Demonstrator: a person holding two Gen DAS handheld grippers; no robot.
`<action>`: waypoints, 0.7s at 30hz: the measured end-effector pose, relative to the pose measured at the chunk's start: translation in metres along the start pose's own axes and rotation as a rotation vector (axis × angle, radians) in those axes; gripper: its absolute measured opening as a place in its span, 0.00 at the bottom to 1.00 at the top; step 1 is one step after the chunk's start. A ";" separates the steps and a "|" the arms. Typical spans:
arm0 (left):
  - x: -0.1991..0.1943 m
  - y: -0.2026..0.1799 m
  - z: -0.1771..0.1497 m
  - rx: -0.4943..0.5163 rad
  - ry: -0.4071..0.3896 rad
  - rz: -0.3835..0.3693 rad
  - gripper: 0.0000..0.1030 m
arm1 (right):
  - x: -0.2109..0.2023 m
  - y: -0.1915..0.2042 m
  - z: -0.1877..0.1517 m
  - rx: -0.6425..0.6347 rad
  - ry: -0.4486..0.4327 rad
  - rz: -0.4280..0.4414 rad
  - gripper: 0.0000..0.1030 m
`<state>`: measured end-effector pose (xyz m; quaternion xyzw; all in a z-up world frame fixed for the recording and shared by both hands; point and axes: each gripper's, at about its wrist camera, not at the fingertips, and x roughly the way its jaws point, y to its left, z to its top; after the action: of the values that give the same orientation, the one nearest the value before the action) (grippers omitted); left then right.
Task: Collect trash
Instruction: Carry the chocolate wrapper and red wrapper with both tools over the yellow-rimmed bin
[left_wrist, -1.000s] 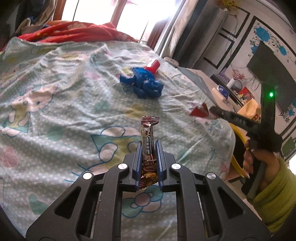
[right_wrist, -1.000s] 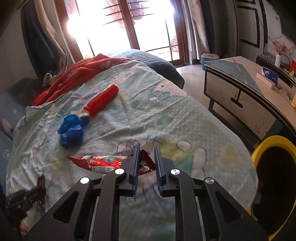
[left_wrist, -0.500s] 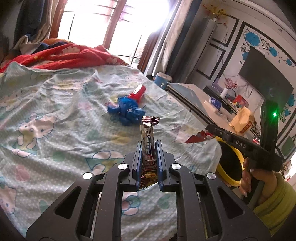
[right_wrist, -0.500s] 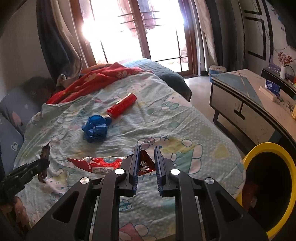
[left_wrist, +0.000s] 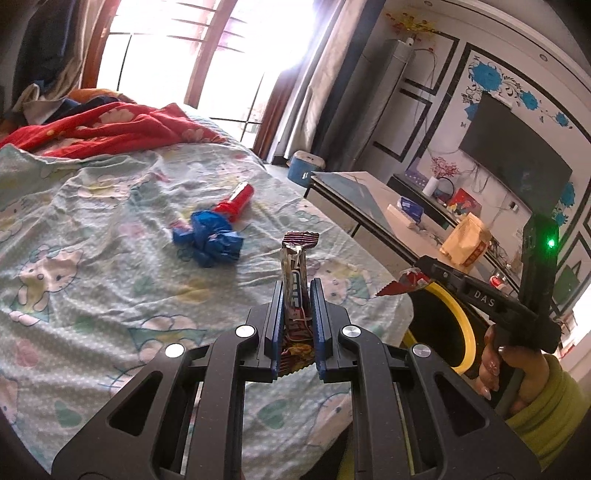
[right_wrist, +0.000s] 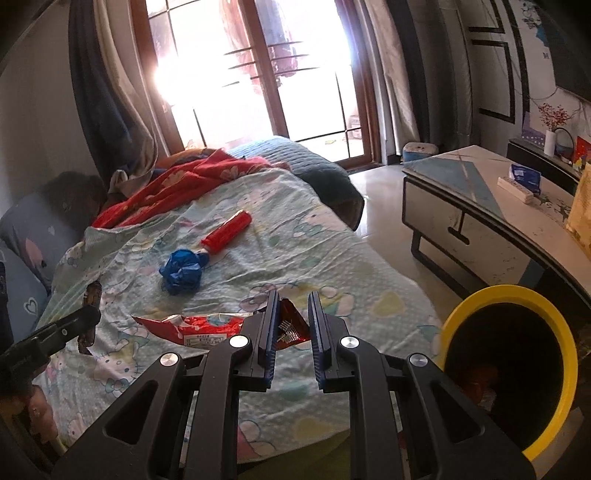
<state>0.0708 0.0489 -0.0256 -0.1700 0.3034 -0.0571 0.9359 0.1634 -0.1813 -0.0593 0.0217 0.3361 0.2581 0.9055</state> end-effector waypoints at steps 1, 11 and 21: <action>0.001 -0.002 0.000 -0.001 -0.001 -0.006 0.08 | -0.003 -0.002 0.000 0.002 -0.005 -0.003 0.15; 0.015 -0.036 0.005 0.060 0.001 -0.054 0.08 | -0.027 -0.031 -0.001 0.023 -0.046 -0.062 0.15; 0.029 -0.065 0.012 0.117 0.008 -0.095 0.08 | -0.046 -0.077 -0.005 0.102 -0.072 -0.133 0.15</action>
<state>0.1006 -0.0145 -0.0097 -0.1289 0.2947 -0.1196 0.9392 0.1653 -0.2704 -0.0523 0.0548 0.3166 0.1792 0.9299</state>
